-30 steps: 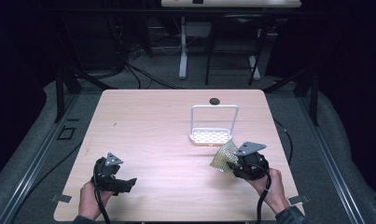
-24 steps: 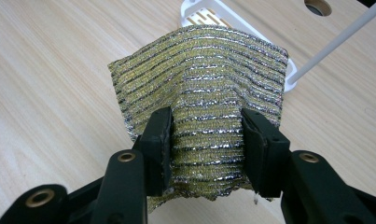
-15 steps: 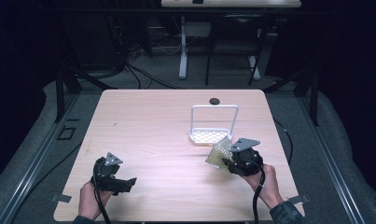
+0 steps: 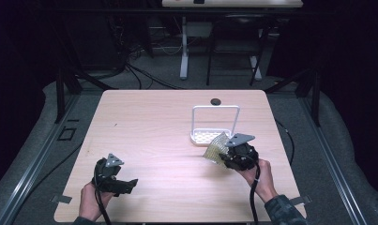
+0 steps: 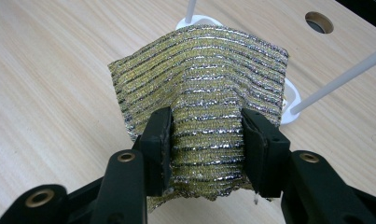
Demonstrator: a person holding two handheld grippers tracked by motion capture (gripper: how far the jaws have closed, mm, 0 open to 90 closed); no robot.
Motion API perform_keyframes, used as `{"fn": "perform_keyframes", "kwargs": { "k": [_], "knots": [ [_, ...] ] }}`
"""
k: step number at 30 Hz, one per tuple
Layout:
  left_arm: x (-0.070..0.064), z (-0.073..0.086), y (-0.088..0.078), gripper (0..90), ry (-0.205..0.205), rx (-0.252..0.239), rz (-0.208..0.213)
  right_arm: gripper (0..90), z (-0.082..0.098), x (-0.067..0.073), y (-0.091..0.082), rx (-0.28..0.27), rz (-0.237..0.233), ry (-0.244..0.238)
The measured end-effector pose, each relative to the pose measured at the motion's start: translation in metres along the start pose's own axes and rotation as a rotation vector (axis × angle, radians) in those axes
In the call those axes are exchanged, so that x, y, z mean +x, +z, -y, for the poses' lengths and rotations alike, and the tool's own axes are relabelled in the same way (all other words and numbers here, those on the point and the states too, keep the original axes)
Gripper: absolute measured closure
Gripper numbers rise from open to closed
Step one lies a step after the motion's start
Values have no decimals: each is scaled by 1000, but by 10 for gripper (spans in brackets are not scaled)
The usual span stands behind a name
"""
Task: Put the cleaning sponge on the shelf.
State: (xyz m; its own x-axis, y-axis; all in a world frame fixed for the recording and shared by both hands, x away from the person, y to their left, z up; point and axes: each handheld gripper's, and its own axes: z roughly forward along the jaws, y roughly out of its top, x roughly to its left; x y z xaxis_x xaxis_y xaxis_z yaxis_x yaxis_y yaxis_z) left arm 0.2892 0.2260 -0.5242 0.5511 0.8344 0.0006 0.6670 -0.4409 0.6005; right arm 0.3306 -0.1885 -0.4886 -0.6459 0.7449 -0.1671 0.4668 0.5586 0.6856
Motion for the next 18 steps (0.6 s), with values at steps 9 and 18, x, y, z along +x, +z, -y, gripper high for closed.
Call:
{"fn": "perform_keyframes", "kwargs": {
  "k": [9, 18],
  "knots": [
    [-1, 0, 0, 112, 4, 1, -3, 560, -10, -2, 11, -10, 42, 29],
    [0, 1, -1, 112, 3, 0, -2, 560, -17, -2, 23, -11, 56, 38]
  ]
}}
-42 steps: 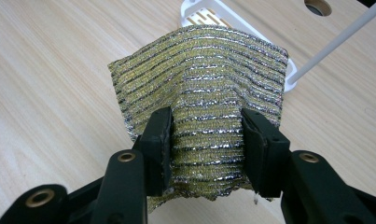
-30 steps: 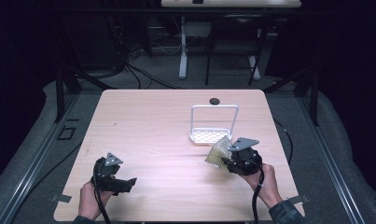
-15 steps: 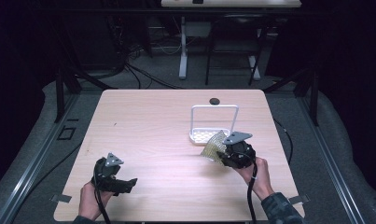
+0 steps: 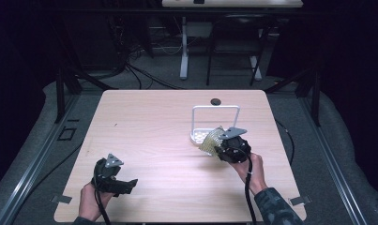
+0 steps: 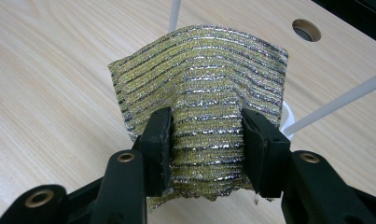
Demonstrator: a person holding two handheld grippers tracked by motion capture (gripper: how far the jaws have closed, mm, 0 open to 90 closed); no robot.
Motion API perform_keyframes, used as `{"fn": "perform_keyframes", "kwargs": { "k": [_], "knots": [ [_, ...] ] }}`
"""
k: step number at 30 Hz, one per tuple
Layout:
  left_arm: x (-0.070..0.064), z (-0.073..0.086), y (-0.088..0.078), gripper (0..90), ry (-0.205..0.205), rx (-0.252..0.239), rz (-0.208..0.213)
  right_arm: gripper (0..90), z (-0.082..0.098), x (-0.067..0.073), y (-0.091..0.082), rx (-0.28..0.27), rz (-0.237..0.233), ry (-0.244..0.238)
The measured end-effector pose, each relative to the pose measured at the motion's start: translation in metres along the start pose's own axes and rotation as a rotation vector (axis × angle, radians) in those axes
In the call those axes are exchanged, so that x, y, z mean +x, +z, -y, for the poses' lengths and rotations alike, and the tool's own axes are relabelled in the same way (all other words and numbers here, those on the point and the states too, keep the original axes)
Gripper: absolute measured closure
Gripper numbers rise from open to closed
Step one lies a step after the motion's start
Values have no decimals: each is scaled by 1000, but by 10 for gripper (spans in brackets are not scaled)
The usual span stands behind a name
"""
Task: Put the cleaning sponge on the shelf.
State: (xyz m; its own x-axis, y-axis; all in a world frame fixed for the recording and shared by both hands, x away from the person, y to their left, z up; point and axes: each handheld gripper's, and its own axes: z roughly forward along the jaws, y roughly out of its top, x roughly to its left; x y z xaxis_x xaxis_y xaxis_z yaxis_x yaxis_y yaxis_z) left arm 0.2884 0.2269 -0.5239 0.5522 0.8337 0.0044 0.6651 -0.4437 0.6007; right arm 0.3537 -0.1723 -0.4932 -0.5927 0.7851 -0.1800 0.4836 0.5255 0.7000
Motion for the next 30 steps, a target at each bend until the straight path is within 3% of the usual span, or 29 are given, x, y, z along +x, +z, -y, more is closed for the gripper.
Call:
{"fn": "perform_keyframes", "kwargs": {
  "k": [30],
  "knots": [
    [1, 0, -1, 114, -1, -5, -4, 561, -12, -2, 29, 3, 47, 57]
  ]
}}
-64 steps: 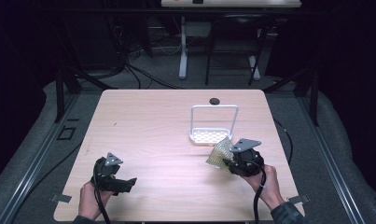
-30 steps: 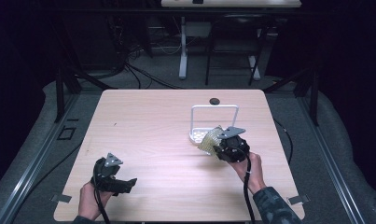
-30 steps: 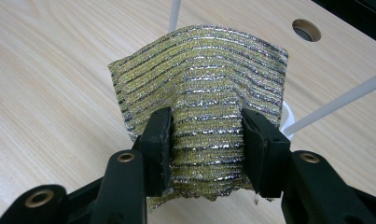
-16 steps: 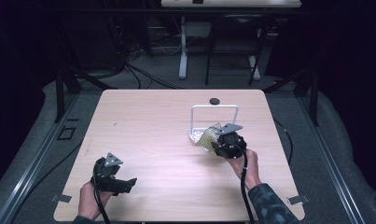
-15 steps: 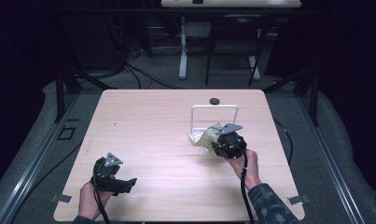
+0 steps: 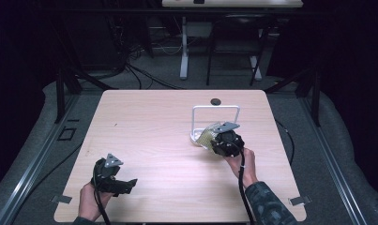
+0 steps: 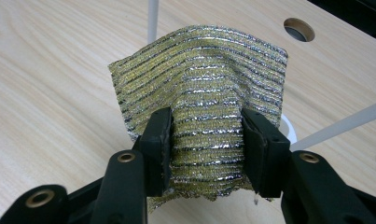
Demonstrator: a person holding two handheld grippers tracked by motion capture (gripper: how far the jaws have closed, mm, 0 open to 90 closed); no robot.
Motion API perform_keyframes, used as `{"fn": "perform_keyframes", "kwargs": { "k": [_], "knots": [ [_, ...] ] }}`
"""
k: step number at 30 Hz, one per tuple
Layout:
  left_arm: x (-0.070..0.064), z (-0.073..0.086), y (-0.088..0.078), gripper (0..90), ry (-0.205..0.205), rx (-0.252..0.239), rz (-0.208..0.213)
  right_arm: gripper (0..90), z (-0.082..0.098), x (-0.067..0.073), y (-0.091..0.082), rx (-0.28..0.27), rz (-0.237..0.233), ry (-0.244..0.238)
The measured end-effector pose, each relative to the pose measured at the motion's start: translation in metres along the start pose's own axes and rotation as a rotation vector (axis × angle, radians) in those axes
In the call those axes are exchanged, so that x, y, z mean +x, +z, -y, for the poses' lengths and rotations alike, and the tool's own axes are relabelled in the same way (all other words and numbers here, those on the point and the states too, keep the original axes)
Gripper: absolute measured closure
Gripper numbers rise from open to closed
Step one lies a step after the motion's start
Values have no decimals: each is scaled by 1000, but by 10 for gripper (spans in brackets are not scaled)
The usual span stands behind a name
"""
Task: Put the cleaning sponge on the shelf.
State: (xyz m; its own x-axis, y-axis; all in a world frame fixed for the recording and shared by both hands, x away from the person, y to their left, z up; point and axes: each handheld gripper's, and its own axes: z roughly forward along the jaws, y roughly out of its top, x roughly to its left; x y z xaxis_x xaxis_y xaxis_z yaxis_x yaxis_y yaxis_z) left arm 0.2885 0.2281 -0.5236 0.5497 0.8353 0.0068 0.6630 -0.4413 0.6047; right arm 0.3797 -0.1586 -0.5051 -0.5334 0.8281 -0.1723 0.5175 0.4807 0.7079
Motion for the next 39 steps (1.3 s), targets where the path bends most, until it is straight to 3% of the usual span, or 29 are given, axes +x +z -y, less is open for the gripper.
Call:
{"fn": "perform_keyframes", "kwargs": {
  "k": [23, 28, 39],
  "knots": [
    [-1, 0, 1, 118, -1, 4, -6, 552, -10, 0, 32, 29, 74, 73],
    [-1, 0, 2, 119, -1, 4, -5, 548, -9, -2, 39, 33, 73, 101],
    [-1, 0, 2, 121, 3, 12, 0, 537, -9, -2, 49, 39, 85, 114]
  ]
}}
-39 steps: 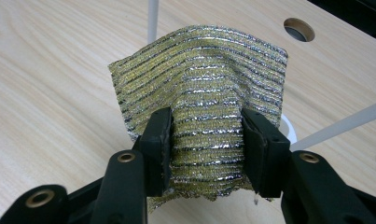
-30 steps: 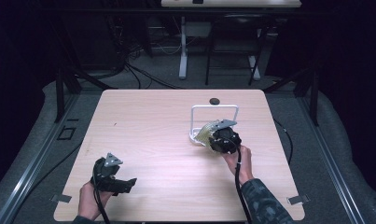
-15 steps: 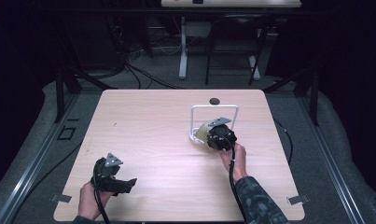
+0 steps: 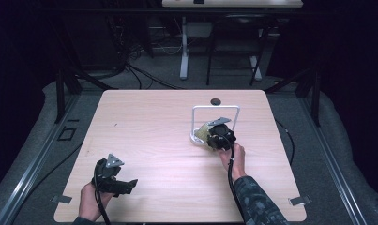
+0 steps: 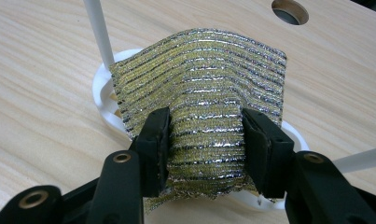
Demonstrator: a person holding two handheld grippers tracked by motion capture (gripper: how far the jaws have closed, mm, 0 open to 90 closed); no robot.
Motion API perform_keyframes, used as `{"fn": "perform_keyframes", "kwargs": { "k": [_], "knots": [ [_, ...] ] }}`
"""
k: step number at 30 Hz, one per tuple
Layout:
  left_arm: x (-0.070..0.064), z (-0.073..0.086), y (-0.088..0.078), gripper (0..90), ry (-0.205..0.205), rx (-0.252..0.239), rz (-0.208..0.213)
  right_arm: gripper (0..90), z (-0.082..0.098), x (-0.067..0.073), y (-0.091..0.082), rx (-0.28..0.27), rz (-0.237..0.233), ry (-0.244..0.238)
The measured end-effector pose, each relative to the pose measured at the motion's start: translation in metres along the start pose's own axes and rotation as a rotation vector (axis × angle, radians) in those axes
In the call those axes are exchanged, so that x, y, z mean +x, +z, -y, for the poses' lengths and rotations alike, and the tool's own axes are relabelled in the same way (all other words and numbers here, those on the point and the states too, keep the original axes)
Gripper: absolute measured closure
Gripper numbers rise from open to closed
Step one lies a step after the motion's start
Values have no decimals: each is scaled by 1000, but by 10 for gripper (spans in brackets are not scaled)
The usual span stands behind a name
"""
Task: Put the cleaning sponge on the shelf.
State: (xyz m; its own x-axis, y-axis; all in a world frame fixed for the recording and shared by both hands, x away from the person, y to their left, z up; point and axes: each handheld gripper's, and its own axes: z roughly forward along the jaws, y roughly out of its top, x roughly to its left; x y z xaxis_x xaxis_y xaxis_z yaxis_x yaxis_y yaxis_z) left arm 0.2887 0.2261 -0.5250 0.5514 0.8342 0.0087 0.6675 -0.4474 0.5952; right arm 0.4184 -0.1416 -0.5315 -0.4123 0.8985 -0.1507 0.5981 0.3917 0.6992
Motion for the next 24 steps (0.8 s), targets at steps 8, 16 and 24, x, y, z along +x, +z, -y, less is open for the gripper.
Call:
{"fn": "perform_keyframes", "kwargs": {
  "k": [8, 16, 24],
  "knots": [
    [0, 0, 0, 122, 1, 1, 1, 535, -3, -3, 4, -26, -5, 37],
    [0, 0, 0, 122, 5, 5, 3, 536, -2, -3, 9, -21, -8, 59],
    [-1, 0, 1, 122, 9, 8, 6, 512, 4, -4, 15, -19, -13, 82]
  ]
}}
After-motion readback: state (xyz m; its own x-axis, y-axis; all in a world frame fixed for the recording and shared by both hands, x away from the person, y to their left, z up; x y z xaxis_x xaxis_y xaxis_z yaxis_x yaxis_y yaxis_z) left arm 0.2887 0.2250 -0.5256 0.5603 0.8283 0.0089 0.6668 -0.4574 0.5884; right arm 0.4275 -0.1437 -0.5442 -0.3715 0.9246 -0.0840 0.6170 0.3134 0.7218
